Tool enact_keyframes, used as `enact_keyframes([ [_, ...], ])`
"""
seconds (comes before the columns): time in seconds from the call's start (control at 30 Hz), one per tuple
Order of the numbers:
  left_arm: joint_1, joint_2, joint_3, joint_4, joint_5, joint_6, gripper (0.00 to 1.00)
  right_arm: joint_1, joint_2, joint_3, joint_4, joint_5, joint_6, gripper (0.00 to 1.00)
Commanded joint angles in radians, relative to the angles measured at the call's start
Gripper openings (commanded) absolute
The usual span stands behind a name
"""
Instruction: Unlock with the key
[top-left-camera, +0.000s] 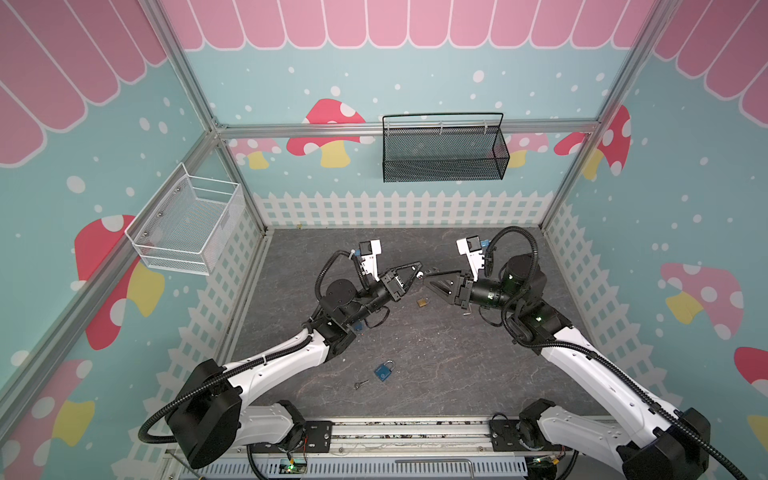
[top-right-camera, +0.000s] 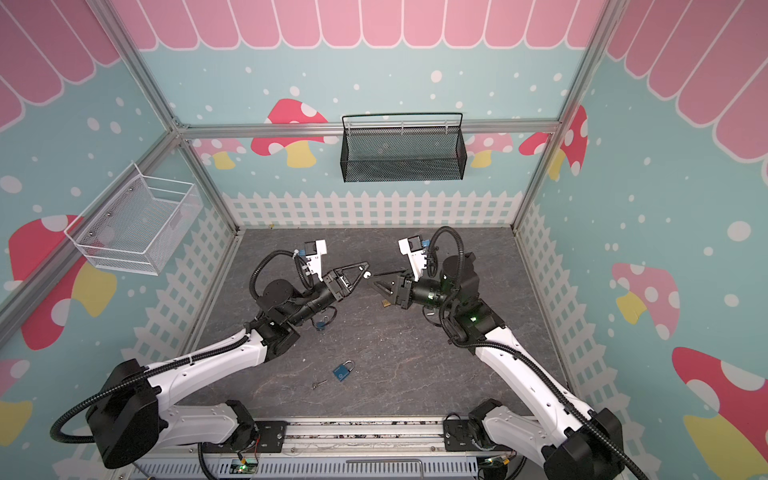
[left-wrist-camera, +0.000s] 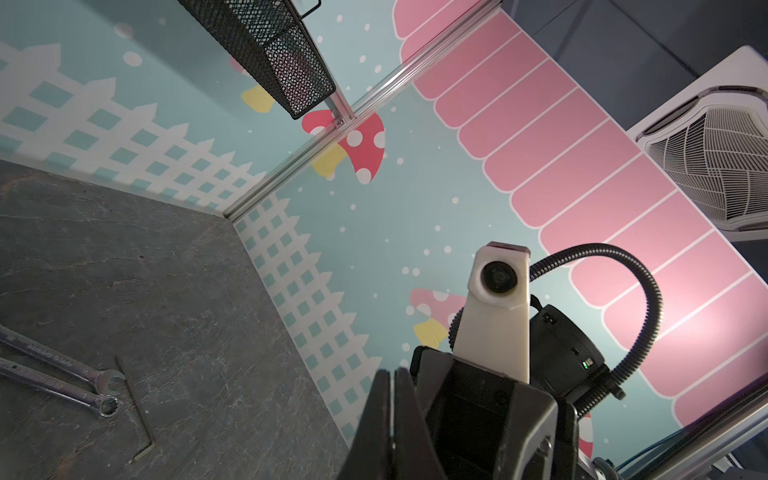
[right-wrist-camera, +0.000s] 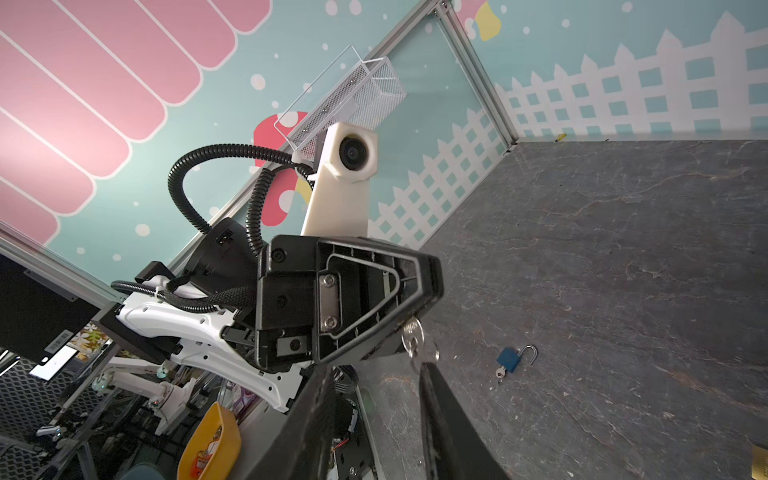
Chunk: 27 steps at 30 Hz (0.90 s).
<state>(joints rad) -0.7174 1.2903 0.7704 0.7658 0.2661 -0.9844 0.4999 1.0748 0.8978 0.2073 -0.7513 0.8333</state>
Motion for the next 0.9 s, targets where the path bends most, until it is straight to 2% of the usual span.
enact_keyframes([
  [0.0,-0.010,-0.007,0.003,0.035,0.017,-0.002,0.00,-0.009,0.023,-0.024,0.138,-0.075,0.107,0.36],
  [0.27,-0.017,-0.007,0.014,0.027,0.016,0.009,0.00,-0.010,0.056,-0.011,0.181,-0.092,0.139,0.30],
  [0.63,-0.022,-0.009,0.022,0.022,0.010,0.013,0.00,-0.014,0.095,-0.019,0.181,-0.078,0.144,0.28],
  [0.87,-0.028,-0.011,0.027,0.017,0.007,0.014,0.00,-0.016,0.108,-0.019,0.191,-0.079,0.140,0.22],
])
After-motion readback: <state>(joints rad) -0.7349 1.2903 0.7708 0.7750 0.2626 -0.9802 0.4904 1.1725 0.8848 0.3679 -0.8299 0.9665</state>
